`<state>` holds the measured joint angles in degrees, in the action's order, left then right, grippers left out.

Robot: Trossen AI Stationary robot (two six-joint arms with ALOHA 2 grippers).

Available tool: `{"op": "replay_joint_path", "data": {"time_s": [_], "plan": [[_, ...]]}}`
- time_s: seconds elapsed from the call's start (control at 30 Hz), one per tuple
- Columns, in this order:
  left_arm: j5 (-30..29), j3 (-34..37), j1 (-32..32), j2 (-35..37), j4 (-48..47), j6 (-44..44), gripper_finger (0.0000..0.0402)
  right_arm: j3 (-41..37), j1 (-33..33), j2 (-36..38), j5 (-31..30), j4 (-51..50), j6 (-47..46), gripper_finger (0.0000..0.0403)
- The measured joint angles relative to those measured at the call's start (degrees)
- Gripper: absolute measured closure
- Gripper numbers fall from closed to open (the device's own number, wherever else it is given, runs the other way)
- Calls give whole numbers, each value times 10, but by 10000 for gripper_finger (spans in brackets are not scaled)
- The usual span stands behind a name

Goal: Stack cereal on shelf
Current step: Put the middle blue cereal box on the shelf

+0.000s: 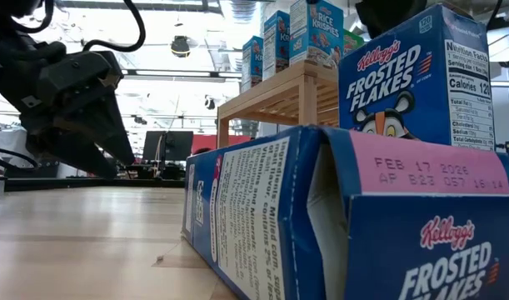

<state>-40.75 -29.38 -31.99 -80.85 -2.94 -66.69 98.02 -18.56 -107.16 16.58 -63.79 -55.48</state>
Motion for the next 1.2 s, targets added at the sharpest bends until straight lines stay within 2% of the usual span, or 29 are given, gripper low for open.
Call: {"op": "replay_joint_path", "data": {"time_s": [0.07, 0.23, 0.33, 0.47, 0.53, 0.6, 0.77, 0.87, 1.03, 1.2], "plan": [[0, 0, 0, 0, 0, 0, 81, 11, -8, 1, -20, -12, -8, 137], [0, 0, 0, 0, 0, -2, 81, 42, -83, 21, -164, -62, -73, 137], [4, 0, 0, 0, -1, -5, 81, 41, -143, 27, -234, -83, -154, 137], [9, 0, 0, 0, -5, 0, 81, 39, -242, 21, -360, -76, -270, 137], [9, 0, 1, 0, -7, 5, 81, 34, -284, 5, -399, -65, -317, 137], [10, 0, 2, 0, -5, 7, 81, 25, -315, -13, -401, -57, -353, 137], [10, 0, 2, 0, -8, 28, 81, 23, -341, -56, -407, -25, -362, 137], [9, 0, 2, 0, -7, 34, 81, 24, -339, -90, -436, -21, -335, 137], [11, 0, 2, 0, -6, 19, 81, 23, -310, -142, -426, -16, -346, 137], [20, 0, 4, 0, -6, 12, 81, 23, -302, -144, -435, -23, -339, 137]]}}
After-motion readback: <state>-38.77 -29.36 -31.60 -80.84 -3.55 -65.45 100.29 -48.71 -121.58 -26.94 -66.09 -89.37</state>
